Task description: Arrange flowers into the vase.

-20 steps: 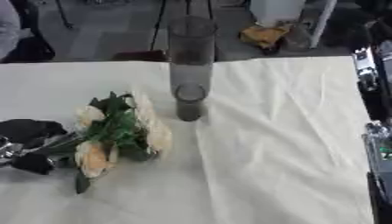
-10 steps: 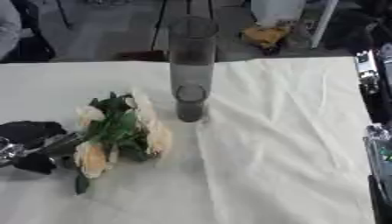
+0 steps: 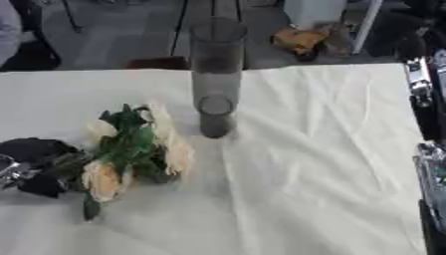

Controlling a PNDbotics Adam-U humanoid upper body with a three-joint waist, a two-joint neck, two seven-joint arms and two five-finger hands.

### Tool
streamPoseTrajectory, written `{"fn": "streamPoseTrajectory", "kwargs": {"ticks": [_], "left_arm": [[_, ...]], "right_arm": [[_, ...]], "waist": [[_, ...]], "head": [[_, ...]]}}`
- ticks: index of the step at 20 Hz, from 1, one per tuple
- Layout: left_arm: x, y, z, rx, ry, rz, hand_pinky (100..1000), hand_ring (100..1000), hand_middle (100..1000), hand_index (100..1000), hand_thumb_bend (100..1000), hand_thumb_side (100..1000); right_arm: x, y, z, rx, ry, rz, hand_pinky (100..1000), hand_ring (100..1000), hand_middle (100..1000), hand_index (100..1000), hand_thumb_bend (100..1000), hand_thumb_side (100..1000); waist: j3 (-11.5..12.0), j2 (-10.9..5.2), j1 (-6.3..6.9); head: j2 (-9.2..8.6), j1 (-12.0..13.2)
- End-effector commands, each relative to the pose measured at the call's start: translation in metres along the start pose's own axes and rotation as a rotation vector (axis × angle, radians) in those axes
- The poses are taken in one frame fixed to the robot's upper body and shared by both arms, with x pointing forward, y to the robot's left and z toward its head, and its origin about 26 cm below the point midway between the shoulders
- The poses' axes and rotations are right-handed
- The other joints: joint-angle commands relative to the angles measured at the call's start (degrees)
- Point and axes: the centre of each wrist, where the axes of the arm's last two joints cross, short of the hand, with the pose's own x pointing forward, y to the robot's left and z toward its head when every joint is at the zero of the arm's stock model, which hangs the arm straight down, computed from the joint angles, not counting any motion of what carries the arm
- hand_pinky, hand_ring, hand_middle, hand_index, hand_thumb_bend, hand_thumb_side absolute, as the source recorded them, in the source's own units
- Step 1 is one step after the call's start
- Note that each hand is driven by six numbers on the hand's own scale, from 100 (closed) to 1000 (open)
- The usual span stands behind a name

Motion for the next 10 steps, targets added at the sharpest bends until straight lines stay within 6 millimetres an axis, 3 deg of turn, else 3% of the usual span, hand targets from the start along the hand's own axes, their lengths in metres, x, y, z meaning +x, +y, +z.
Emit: {"fn": "streamPoseTrajectory", "kwargs": {"ticks": [1,10], "left_arm": [[-0.0075,0.0097,0.0039,0.063,0.030,-0.008,750,739,789,911,138,667],[-0.0045,0.0096,0.0001,0.118,0.040,-0.005,606,587,687,812,100,602]], "right_arm": [[0.0012,-0.0057,-0.0035,0.001,-0.016,0.013,657,826,562,855,162,1000],[0.0001,-0.0057,-0.0029,0.002,-0.013,0.009,659,827,558,857,161,1000]], "waist": [[-0.02,-0.75,0.10],[-0.24,-0.58,0.12]], "head": [[-0.75,0.15],[-0.86,0.23]]}}
